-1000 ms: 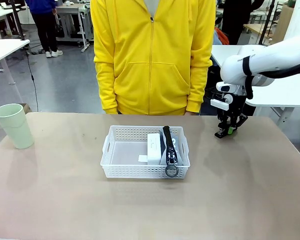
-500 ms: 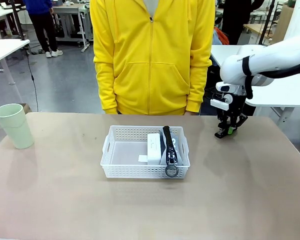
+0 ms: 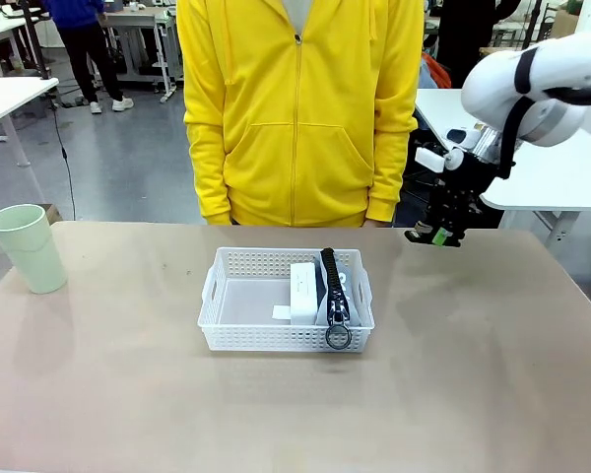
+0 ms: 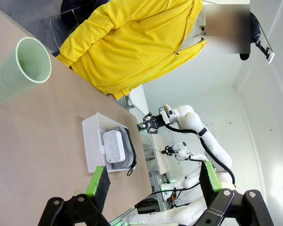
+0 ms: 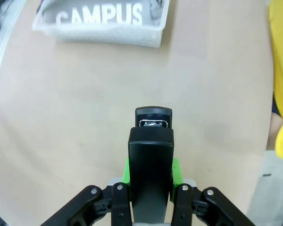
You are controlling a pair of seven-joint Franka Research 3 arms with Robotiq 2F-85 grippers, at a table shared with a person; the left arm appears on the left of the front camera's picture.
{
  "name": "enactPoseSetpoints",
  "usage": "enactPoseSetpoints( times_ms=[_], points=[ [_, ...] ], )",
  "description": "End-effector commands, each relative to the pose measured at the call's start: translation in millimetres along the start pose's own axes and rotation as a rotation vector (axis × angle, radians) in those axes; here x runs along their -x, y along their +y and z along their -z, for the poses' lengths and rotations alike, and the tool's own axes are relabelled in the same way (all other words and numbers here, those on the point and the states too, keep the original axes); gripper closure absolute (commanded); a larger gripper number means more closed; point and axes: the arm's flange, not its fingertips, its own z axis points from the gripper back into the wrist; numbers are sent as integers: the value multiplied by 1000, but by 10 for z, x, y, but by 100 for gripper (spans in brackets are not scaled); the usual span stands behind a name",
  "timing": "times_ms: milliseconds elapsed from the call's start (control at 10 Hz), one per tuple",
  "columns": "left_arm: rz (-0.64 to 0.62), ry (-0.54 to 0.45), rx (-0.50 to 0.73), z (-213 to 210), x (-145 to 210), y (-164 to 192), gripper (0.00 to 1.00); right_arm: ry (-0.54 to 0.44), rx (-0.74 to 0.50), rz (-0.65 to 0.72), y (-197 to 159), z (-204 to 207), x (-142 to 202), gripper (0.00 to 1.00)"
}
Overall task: Efficiently arrange items inside the basket to fit them all.
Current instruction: Pick up the Stapler and place it inside the Organizing basket.
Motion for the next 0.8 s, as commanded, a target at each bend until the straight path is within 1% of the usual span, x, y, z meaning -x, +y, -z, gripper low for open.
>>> enactPoseSetpoints(
  times_ms=[0,100,200,300,400,500,600,700],
  points=[
    [14,-12,25,5,-14,-19,0,29,46,126,576,94,-177,100],
    [14,-12,25,5,-14,-19,0,47,61,116,899,120,-221,100],
    [14,-12,25,5,-14,-19,0,47,92,124,1122,154,-202,100],
    [14,-12,25,5,-14,-19,0,25,110,129,1258,192,-140,100],
    [14,-12,25,5,-14,-19,0,-4,108,155,1252,227,-63,100],
    [14,-12,25,5,-14,-19,0,-10,85,172,1166,238,22,100],
    [14,-12,25,5,-14,-19,0,48,69,141,1243,198,-105,100],
    [14,-12,25,5,-14,-19,0,48,69,141,1243,198,-105,100]
  ],
)
